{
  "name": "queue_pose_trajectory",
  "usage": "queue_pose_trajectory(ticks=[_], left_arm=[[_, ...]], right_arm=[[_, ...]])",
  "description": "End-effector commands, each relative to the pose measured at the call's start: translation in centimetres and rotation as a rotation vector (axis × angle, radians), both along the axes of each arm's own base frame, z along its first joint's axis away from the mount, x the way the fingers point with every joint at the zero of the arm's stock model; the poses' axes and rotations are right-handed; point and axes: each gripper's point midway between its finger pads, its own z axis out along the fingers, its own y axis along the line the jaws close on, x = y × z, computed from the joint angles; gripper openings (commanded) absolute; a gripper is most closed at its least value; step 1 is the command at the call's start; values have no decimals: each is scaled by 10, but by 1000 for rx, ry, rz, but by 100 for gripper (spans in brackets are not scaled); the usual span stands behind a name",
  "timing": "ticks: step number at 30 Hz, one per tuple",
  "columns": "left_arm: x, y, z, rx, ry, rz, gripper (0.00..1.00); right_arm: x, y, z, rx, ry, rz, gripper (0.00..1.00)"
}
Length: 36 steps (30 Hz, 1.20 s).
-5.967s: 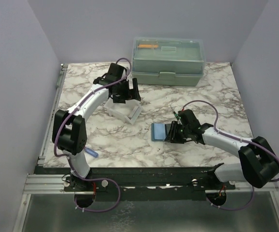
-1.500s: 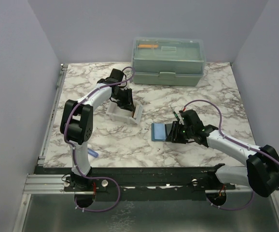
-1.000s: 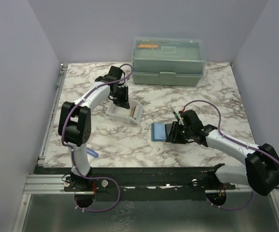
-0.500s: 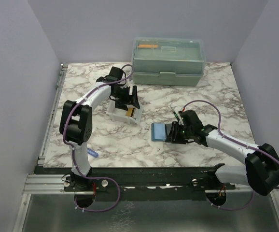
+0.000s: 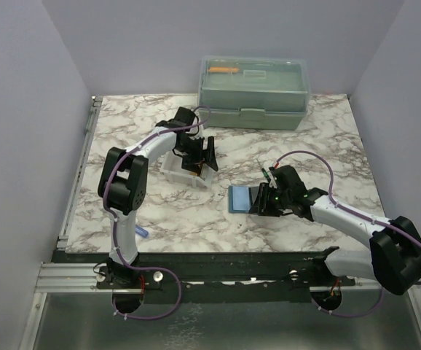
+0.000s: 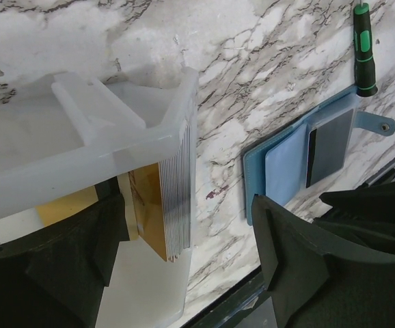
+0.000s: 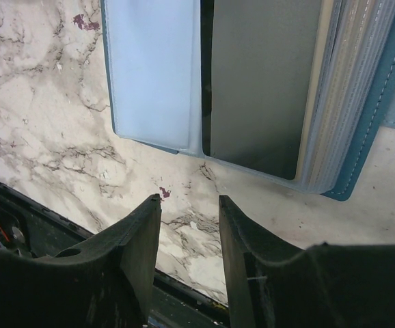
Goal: Put the credit cards into the card holder
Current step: Pick up the credit card from the storage box.
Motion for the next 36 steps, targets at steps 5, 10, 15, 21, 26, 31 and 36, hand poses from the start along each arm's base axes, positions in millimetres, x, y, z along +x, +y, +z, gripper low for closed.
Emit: queue_pose_trajectory(ticks=[5,10,15,21,26,31,36], left_arm=[[-7,-12,2,-60,23,-27,69],[-8,-13,4,-68,20,-30,59],[-8,-13,7,-71,13,-32,52],[-8,-13,7,-70,11,-31,45],[-7,-12,9,-69,0,-31,41],[-6,-12,12,-71,-11,-29,37],[-5,-12,16,-80,-17,-30,33]], right_arm=[[0,3,3,10,-2,6,43],[0,2,3,7,-3,4,43],[0,2,2,6,0,4,42],[-1,2,2,7,2,4,43],[-1,2,1,6,4,4,42],[-2,2,0,5,9,5,43],[-1,2,0,5,9,7,42]])
